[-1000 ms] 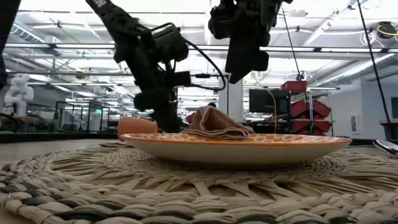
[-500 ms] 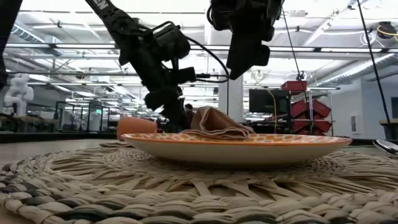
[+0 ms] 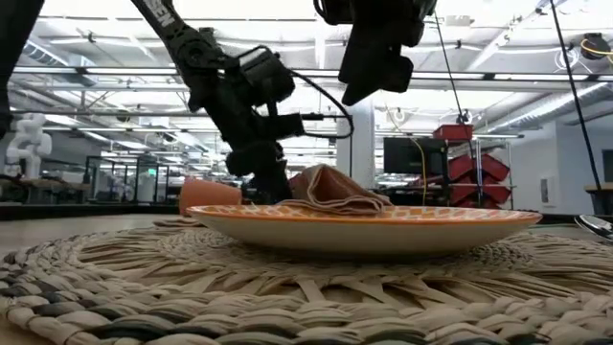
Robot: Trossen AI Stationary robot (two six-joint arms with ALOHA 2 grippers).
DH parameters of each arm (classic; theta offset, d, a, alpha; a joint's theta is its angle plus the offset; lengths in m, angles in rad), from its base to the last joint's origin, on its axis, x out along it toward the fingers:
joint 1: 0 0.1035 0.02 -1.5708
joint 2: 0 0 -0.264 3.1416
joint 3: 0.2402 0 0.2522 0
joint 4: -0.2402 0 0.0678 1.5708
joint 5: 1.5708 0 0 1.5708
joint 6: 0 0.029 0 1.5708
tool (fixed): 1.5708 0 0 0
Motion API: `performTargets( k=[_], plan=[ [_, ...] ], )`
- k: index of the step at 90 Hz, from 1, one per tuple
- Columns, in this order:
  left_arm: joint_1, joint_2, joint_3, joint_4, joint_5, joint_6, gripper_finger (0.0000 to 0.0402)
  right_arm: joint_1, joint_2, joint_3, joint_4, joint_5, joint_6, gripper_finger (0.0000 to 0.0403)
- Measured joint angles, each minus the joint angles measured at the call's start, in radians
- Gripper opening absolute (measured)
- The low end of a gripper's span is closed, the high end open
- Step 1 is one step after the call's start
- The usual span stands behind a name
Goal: Set table place
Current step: Fold the white napkin
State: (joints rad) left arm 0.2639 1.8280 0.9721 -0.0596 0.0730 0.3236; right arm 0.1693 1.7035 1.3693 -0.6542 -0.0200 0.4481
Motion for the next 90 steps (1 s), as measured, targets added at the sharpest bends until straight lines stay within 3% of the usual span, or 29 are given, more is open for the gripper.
performTargets(
  k=[24,67,90],
  plan=[
    [0.000,0.069,0.091,0.009,-0.044,0.061,0.0009,0.020,0.000,0.000,-0.001,0.032,0.013,0.0169],
    [0.014,0.072,0.151,0.013,-0.317,0.262,0.0000,0.049,0.000,0.000,-0.005,0.068,0.035,0.0169],
    [0.049,0.072,0.151,-0.006,-0.325,0.262,0.0005,0.056,0.000,0.000,-0.021,0.079,0.069,0.0169]
  ],
)
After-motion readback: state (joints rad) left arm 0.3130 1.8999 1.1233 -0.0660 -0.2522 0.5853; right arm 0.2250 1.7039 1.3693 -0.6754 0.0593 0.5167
